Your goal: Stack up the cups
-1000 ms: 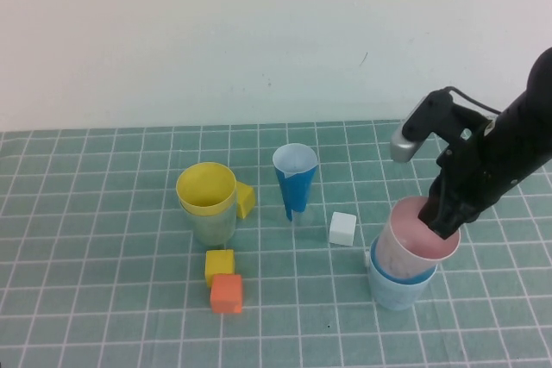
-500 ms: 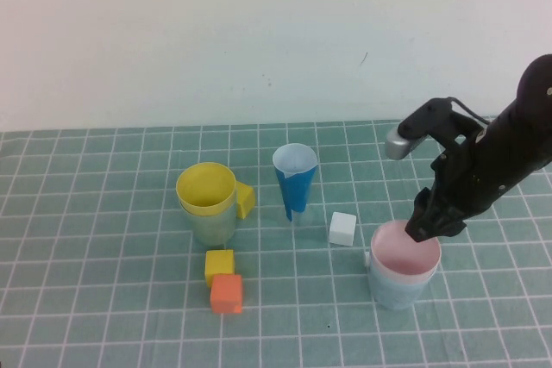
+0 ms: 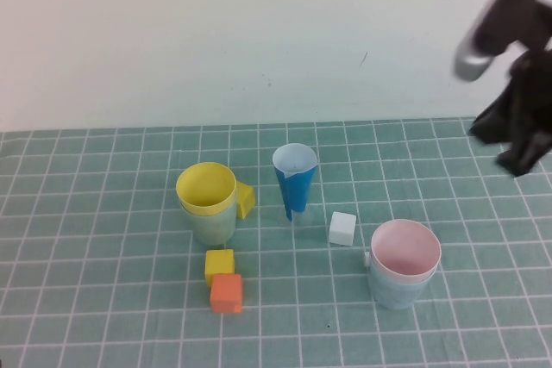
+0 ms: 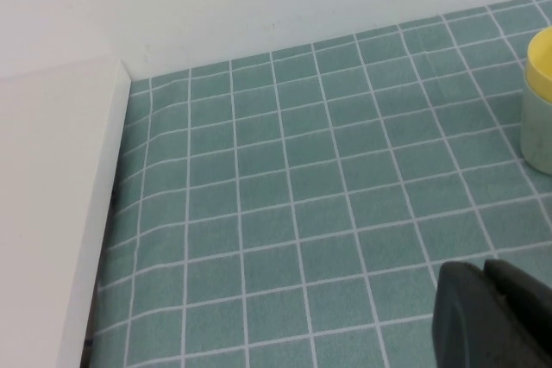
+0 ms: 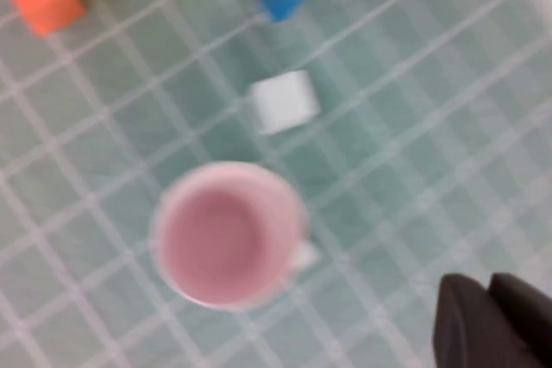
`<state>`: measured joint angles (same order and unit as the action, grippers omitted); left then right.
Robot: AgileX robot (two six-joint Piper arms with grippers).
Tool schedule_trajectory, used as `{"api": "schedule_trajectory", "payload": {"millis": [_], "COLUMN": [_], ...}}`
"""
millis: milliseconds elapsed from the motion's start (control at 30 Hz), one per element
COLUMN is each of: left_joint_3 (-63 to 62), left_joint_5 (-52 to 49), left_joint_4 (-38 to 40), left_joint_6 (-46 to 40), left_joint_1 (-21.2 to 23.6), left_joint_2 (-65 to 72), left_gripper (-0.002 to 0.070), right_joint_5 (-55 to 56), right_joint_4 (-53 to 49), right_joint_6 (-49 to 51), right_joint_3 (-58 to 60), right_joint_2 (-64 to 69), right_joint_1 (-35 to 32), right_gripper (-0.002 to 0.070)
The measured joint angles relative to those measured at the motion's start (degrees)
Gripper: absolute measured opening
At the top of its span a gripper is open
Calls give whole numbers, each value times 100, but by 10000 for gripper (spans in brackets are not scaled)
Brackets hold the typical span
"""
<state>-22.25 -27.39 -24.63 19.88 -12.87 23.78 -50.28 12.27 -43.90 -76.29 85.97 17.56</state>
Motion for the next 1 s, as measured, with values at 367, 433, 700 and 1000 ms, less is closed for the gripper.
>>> {"api": "schedule_trajectory", "payload": {"millis": [367, 433, 700, 1000], "left_joint_3": [0, 0, 171, 223], "left_joint_5": [100, 136, 494, 577], "left_joint_4": [591, 760, 2363, 4736], "left_joint_6": [13, 0, -1374, -3858], "left_joint_1": [0, 0, 0, 0], "left_joint_2": [0, 0, 0, 0], "left_gripper": [-1, -1, -1, -1], "right_joint_5": [1519, 1902, 2705, 2741], "right_joint_4": [-1988, -2092, -1562, -651], "right_joint_6": [1164, 1452, 1898, 1898], "right_joint_3": [1672, 2389, 4740, 5745], "right_joint_2": [-2353, -2759, -4439, -6018], "right_joint_1": [0, 0, 0, 0], "right_gripper": [5, 4, 1, -1]}}
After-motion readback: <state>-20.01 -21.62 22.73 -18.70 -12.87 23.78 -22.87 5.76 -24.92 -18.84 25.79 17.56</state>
